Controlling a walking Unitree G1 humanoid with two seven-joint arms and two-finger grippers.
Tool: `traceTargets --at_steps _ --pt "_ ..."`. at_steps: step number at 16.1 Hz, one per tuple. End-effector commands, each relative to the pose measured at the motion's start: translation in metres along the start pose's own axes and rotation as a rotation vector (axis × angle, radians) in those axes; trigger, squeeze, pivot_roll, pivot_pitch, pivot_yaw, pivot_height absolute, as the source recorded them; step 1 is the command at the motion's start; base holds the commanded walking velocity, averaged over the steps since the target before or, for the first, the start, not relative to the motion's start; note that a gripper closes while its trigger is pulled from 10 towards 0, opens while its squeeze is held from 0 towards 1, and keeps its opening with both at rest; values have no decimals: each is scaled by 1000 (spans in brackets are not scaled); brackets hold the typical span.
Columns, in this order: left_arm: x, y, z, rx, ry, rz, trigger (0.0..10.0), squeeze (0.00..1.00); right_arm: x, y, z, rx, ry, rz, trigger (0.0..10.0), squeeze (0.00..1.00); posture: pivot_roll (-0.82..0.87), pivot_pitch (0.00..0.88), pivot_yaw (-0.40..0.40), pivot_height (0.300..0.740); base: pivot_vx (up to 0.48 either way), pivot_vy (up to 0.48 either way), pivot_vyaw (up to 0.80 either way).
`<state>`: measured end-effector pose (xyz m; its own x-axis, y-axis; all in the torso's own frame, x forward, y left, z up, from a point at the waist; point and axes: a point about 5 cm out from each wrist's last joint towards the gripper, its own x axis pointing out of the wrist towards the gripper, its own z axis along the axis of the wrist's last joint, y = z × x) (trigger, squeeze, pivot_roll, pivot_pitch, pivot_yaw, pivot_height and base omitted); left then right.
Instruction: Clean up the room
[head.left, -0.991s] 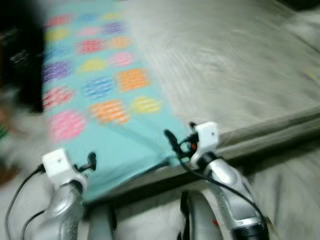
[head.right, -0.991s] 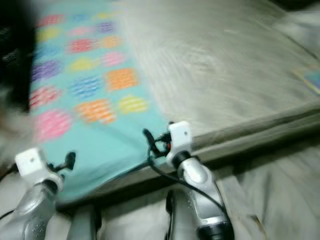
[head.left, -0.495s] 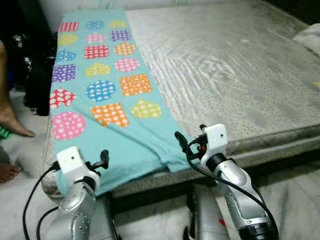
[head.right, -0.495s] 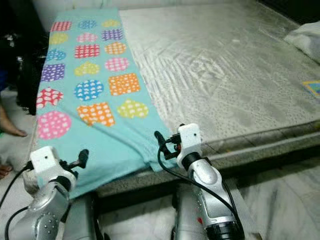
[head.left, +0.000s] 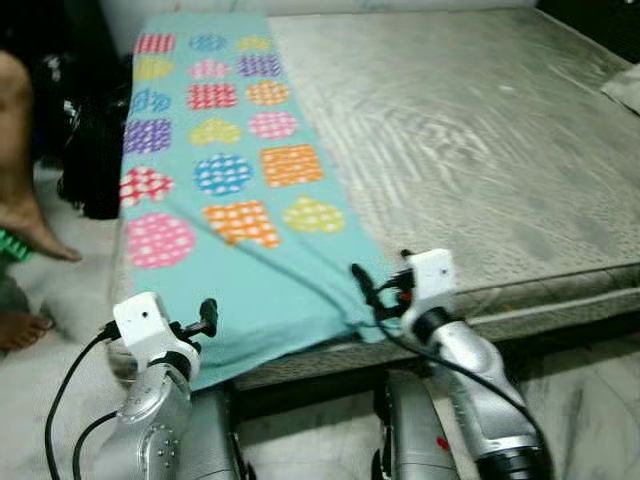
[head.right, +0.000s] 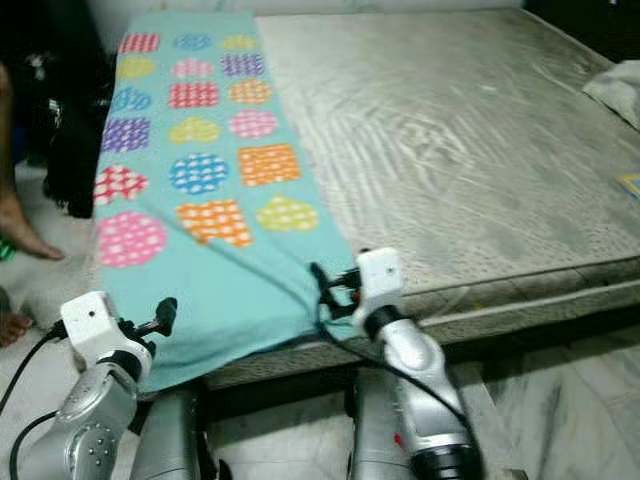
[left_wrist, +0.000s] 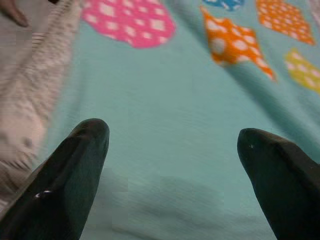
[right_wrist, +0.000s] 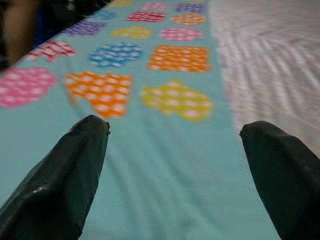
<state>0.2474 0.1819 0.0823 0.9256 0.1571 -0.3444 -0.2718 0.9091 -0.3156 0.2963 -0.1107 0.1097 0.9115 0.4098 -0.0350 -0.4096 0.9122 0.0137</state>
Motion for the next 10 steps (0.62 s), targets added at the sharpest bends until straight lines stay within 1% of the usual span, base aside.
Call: traceTargets --at_steps 1,3,4,10 --pt "0 -1 -2 -1 5 7 10000 0 -3 -7 -1 -18 5 -15 10000 0 -104 119 -11 526 0 446 0" --pt "0 0 -2 1 5 7 10000 0 -2 -7 -2 -19 5 -16 10000 0 -102 118 -11 526 0 446 0" --pt "0 0 -1 1 4 9 10000 0 -2 -7 -2 -19 4 -17 10000 0 -101 119 -10 526 0 277 0" --pt "2 0 -2 -11 10 32 10000 0 -3 -7 -4 -20 8 -24 10000 0 -101 126 -9 526 0 0 0"
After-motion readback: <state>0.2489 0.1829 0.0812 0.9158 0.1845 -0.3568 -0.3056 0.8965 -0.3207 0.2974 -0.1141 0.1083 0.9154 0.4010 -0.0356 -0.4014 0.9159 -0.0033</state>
